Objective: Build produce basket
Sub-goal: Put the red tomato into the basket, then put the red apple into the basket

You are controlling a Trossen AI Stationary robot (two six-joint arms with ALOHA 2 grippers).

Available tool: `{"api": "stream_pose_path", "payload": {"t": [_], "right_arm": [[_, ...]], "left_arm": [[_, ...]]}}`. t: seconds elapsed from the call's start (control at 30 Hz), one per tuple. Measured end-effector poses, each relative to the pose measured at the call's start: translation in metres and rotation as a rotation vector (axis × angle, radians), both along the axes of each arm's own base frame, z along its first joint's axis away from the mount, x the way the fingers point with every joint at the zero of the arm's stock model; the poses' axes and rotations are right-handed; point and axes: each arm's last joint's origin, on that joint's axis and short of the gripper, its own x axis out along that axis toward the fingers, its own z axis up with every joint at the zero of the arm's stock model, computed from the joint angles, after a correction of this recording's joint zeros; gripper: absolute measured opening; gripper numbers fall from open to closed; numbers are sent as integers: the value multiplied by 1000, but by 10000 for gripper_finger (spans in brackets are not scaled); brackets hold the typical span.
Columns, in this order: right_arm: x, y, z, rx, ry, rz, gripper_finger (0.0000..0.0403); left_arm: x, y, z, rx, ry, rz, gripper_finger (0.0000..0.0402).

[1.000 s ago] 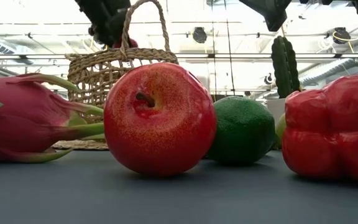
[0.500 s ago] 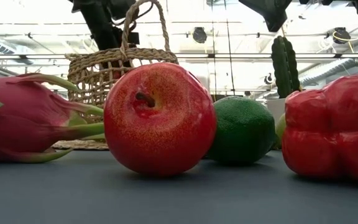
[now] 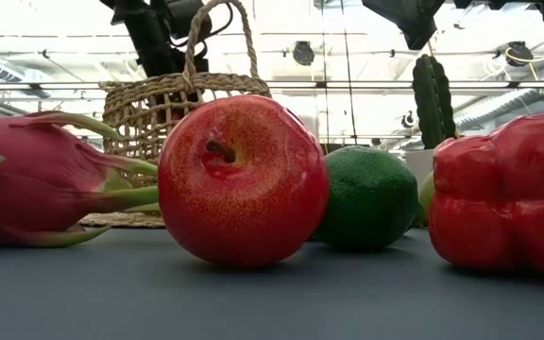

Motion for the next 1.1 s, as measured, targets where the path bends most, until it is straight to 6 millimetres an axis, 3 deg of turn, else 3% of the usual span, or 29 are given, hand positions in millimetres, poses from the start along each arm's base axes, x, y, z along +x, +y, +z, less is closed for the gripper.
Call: {"api": "stream_pose_path", "payload": {"t": [0.23, 0.53, 0.8, 1.1], "right_arm": [[0, 0, 0, 0, 0, 0, 394], [0, 0, 0, 0, 0, 0, 394], [0, 0, 0, 0, 1, 0, 394], [0, -2, -5, -36, 47, -78, 394]], "left_arm": [[-2, 0, -1, -10, 18, 18, 327], [-4, 1, -1, 21, 46, 42, 377], [-3, -2, 1, 28, 39, 24, 381], [-2, -29, 39, 89, -79, -87, 381]]}}
